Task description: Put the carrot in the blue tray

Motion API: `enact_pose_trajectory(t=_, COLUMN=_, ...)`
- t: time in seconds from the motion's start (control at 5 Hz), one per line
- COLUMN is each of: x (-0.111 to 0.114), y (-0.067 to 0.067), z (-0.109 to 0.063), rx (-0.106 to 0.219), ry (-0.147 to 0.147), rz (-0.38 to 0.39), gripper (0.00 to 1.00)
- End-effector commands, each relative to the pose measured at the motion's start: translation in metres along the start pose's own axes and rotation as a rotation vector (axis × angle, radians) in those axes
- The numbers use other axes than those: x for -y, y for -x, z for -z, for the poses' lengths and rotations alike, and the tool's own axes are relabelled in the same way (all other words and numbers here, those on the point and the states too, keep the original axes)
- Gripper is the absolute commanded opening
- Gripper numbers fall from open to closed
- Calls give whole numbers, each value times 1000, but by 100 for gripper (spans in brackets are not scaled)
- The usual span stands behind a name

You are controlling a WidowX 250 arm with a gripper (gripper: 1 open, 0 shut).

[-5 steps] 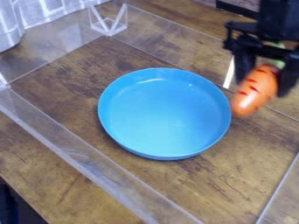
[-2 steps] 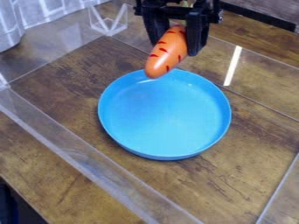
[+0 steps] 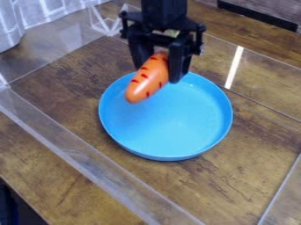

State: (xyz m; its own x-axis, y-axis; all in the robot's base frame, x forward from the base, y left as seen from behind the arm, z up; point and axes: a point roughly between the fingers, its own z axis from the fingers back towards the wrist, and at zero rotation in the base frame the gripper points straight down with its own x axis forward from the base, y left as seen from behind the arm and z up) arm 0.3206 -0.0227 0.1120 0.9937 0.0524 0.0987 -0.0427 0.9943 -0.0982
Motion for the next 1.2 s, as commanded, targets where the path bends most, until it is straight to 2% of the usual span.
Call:
enact_pose_trajectory(t=0.0, x=-9, y=-7, z=-13, rx=54, ry=-25, rz=-17, gripper=0)
enact_pose_trajectory(t=0.2, x=-14, y=-8, z=-6, rx=40, ry=-37, rz=-25, gripper=100)
enact_pose_trajectory(t=0.4, x=-16, y=-6, z=-1, rx=39, ry=-43, rz=-42, gripper=100)
enact_pose_trajectory(t=1.0, x=-4, y=1, z=10, rx=31, ry=-25, rz=5, gripper=100)
